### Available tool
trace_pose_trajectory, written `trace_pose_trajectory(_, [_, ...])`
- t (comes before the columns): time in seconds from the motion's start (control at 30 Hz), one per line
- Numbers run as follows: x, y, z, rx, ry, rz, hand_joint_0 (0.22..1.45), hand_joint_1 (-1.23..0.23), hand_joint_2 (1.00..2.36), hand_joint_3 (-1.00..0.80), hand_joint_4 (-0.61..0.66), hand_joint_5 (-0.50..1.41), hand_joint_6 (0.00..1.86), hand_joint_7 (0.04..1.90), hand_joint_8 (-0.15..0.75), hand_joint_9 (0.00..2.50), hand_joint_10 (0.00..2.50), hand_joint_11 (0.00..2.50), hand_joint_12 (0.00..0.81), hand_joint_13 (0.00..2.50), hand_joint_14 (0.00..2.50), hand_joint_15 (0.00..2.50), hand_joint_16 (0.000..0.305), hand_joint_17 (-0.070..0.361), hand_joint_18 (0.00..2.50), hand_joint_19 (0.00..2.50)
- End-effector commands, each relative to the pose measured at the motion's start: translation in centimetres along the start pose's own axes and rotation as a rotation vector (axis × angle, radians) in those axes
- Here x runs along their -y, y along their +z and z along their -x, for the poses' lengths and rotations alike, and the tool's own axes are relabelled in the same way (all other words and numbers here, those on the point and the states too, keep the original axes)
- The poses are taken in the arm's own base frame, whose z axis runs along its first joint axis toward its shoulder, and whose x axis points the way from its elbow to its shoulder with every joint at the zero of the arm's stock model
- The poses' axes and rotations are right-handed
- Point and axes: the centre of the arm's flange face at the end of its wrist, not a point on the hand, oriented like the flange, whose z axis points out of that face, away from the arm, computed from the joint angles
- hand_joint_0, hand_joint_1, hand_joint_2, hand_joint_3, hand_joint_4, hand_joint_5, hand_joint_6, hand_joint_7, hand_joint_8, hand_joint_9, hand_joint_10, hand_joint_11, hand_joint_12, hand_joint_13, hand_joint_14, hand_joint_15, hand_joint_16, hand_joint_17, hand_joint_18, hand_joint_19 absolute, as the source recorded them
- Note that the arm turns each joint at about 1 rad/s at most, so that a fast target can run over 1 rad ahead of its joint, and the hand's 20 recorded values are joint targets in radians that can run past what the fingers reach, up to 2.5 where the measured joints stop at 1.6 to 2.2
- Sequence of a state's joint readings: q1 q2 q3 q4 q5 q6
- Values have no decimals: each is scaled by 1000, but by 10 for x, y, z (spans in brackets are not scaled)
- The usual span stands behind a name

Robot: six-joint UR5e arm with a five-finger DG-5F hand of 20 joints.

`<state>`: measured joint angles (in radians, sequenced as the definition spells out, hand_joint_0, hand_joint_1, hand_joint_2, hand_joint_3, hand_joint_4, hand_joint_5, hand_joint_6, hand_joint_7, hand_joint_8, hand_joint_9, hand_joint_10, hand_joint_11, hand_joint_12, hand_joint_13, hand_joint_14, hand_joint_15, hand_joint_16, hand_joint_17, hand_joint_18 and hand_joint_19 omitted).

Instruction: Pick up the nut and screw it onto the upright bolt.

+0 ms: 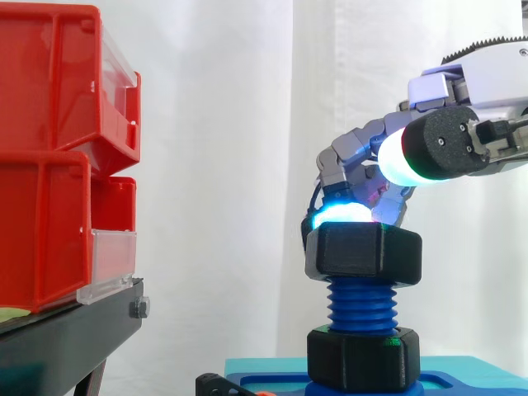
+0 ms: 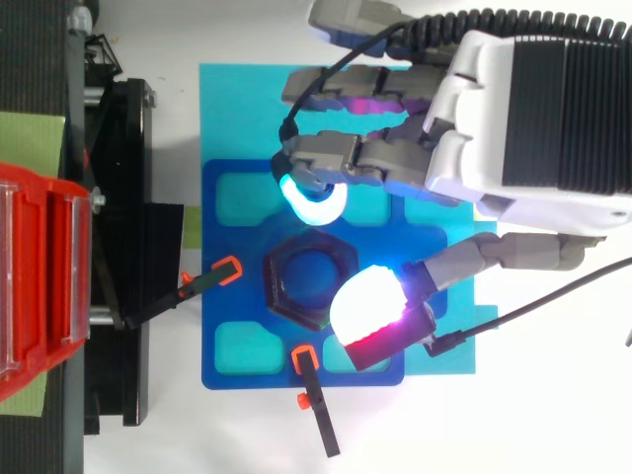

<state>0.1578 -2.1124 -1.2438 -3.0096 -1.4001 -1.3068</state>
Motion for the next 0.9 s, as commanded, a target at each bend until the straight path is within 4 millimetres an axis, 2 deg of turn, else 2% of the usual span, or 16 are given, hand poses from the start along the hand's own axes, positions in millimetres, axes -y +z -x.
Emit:
trace_pose_trajectory(0.0, [0, 0, 0, 2, 0, 3, 511, -267, 1000, -500, 214, -59, 504, 1062, 217, 603, 0, 0, 273, 88, 0, 0, 33, 73, 0, 0])
trace_pose_trajectory(0.1, [-3, 2, 2, 10, 4, 30, 496, -244, 1000, -500, 215, -108, 504, 930, 202, 331, 0, 0, 292, 0, 0, 0, 36, 81, 0, 0])
trace_pose_trajectory(0.2, [-7, 4, 7, 25, 7, 62, 486, -232, 1000, -500, 202, -130, 503, 853, 195, 249, 0, 0, 300, 0, 0, 0, 38, 86, 0, 0])
trace_pose_trajectory(0.37, [-17, 8, 15, 45, 7, 107, 478, -197, 1000, -500, 198, -133, 503, 827, 200, 231, 0, 0, 308, 0, 0, 0, 41, 91, 0, 0])
trace_pose_trajectory(0.87, [-35, 10, 10, 49, 6, 123, 480, -171, 1000, -500, 182, -116, 502, 764, 191, 257, 0, 0, 311, 0, 0, 0, 42, 94, 0, 0])
